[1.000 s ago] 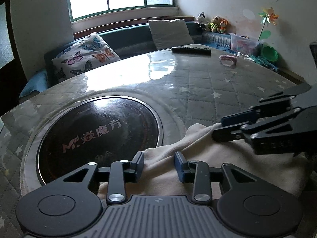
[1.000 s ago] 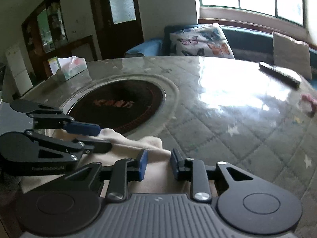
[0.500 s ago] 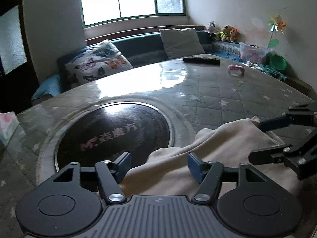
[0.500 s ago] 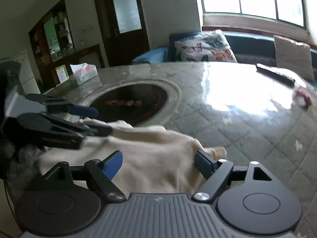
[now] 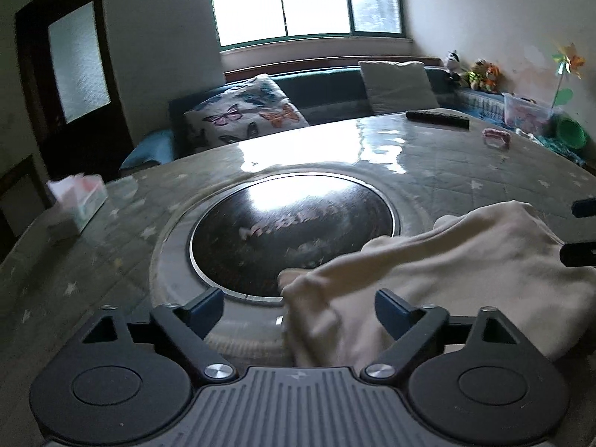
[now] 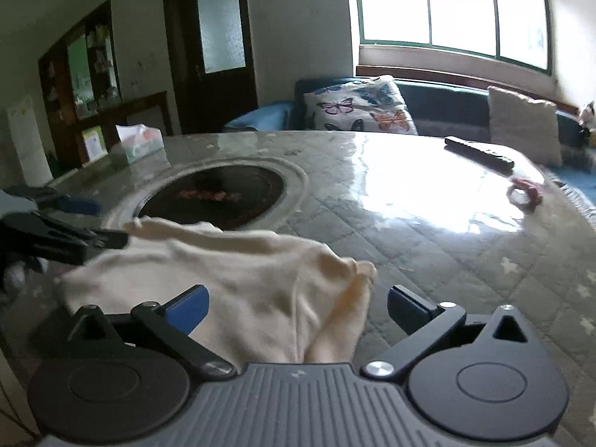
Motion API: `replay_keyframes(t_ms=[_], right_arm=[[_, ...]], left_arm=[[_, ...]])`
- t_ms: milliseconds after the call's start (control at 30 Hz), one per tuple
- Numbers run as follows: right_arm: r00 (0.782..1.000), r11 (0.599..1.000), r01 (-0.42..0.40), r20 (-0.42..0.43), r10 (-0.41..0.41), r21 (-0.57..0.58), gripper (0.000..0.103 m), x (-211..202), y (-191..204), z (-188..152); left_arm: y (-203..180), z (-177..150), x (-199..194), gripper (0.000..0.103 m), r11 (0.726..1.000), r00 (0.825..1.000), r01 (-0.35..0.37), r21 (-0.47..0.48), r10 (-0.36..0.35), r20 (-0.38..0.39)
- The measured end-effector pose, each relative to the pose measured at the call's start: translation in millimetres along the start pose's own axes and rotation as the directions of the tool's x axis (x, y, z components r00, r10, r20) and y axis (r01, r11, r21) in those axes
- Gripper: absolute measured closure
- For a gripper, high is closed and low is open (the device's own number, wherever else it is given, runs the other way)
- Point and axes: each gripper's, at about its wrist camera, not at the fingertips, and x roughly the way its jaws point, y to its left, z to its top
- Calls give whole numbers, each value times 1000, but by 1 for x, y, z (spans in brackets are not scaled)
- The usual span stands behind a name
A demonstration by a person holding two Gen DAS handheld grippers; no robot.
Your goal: Fold clothes
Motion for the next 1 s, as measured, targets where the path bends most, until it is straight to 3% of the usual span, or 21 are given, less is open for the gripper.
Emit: replay_keyframes(t_ms=[333, 533, 667, 833, 1000], right_arm=[[995, 995, 97, 2, -97, 27, 0, -3, -4, -15], [993, 993, 113, 11, -114, 45, 0, -11, -5, -24], [986, 986, 166, -23, -166, 13, 0, -6, -5, -33], [985, 984, 173, -4, -173, 33, 0, -11, -7, -33], [974, 973, 228, 8, -228, -28, 0, -17, -4, -38]], left_arm=[[10, -23, -26, 1, 999, 1000, -18, -28, 18, -7], [9, -33, -29, 0, 1000, 1000, -17, -26, 16, -19], [11, -39, -23, 0, 999, 999, -43, -15, 43, -23], [17, -41, -23, 0, 998, 997, -64, -21, 63, -33], [19, -43, -24, 0, 997, 997, -71, -31, 69, -34]])
